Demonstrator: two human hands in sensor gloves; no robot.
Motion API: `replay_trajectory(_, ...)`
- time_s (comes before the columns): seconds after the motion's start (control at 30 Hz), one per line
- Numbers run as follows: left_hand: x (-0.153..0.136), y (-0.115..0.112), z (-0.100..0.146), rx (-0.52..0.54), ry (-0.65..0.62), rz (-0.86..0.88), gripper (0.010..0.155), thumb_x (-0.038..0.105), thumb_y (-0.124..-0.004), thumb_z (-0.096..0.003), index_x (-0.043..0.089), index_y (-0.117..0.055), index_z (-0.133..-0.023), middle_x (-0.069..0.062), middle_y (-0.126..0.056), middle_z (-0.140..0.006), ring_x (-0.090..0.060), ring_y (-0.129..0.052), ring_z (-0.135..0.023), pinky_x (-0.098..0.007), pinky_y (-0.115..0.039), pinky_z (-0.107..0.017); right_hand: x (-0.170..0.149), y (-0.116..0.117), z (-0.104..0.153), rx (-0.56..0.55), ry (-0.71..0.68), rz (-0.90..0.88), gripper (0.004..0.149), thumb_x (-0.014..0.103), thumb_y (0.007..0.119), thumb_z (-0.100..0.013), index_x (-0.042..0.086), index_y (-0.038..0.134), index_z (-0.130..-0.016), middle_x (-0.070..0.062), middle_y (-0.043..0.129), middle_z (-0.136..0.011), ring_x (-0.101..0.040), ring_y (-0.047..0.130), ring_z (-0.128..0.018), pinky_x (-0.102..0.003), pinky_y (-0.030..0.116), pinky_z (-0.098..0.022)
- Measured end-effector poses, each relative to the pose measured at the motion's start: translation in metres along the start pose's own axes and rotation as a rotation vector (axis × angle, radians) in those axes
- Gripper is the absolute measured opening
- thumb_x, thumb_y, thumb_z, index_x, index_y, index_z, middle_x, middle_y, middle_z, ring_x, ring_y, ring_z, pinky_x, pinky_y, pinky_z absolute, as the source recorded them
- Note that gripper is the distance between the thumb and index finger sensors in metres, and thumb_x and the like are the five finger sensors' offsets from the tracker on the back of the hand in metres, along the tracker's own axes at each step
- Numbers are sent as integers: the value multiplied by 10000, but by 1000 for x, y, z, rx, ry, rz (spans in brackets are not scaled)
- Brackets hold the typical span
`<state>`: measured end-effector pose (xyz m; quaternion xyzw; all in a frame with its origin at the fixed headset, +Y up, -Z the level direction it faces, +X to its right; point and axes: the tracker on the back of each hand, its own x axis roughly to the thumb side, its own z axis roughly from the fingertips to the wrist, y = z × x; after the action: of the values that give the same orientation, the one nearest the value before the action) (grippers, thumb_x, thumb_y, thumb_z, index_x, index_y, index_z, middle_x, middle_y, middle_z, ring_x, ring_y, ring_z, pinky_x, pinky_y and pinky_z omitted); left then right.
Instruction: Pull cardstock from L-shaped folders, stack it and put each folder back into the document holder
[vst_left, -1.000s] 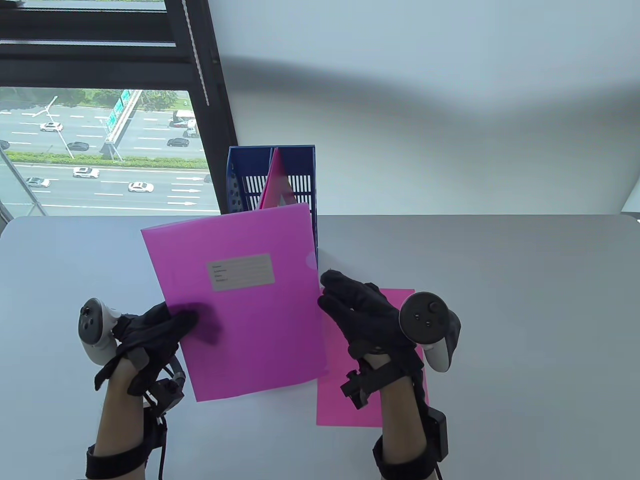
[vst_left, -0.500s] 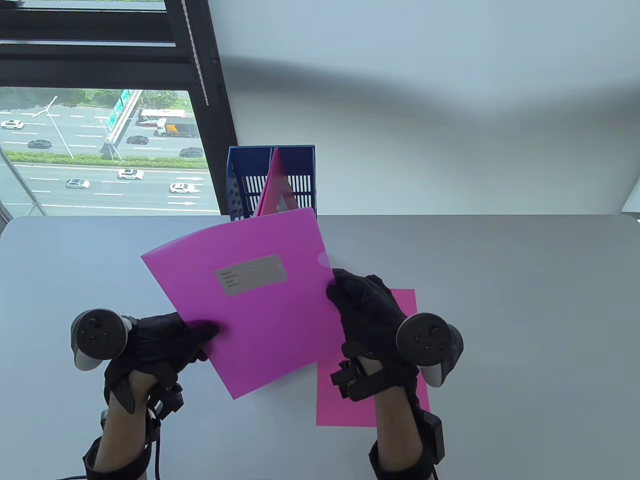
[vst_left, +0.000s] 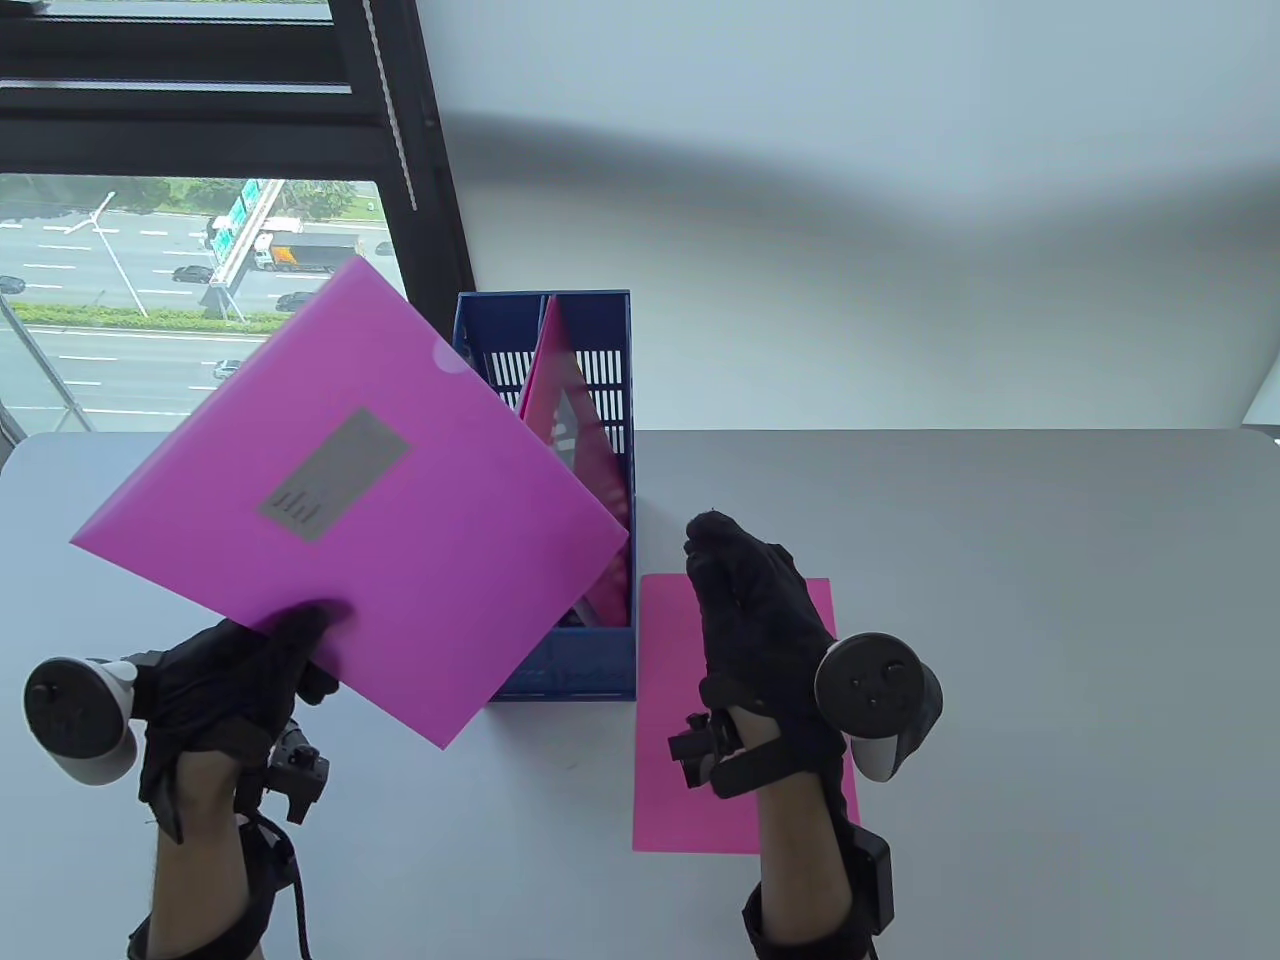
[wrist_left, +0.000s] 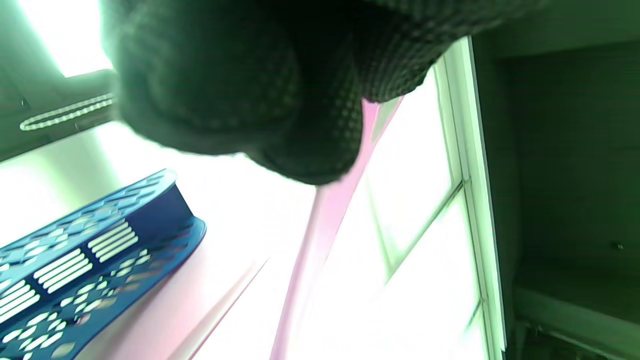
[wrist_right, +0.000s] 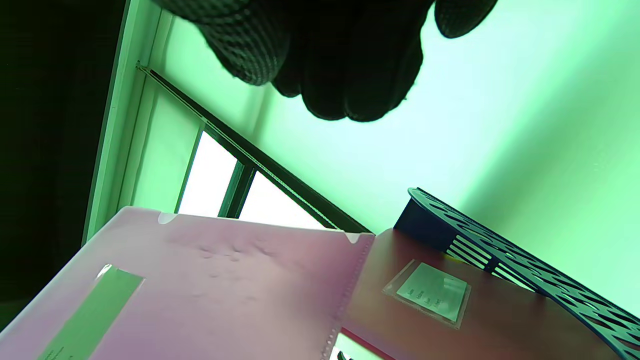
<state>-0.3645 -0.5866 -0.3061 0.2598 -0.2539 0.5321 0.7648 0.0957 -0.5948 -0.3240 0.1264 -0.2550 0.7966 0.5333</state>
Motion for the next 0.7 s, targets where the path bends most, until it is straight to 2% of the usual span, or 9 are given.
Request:
replay_trajectory(0.17, 15, 13, 9, 203, -14, -76, 448, 390, -775, -582, 41, -918, -823, -18, -1034, -449, -227, -1050, -187, -516, -788, -595, -1, 2, 0, 9, 5, -4, 421, 441, 745, -638, 311, 702, -1036, 28, 814, -976, -198, 862, -771, -530, 489, -788)
replay_trajectory(0.3, 24, 16, 14, 311, -9, -117, 454, 395, -761, -586, 43, -908, -834, -15, -1031, -463, -223, -1053, -200, -512, -785, -601, -1, 2, 0, 8, 5, -4, 418, 441, 741, -640, 312, 703, -1035, 27, 813, -977, -198, 863, -769, -530, 489, -789)
replay_trajectory(0.47, 29, 11, 15, 369, 19, -213, 466, 384, -738, -593, 35, -873, -870, -21, -1025, -509, -227, -1063, -242, -511, -768, -618, -2, 1, 0, 5, 9, -8, 416, 441, 739, -640, 311, 704, -1034, 27, 814, -976, -199, 863, -769, -529, 488, -789)
replay_trajectory(0.53, 26, 0, 14, 375, 39, -311, 476, 384, -726, -595, 36, -847, -896, -26, -1019, -545, -229, -1072, -279, -508, -758, -629, -2, 1, -1, 6, 11, -9, 415, 440, 739, -640, 310, 705, -1034, 26, 814, -977, -200, 863, -769, -529, 487, -789)
replay_trajectory(0.7, 2, -37, 7, 274, 66, -375, 498, 366, -722, -594, 23, -790, -948, -70, -1005, -619, -266, -1088, -366, -519, -732, -652, -3, 3, -1, 17, 18, -5, 416, 438, 739, -640, 309, 705, -1035, 25, 812, -979, -203, 860, -774, -531, 484, -789)
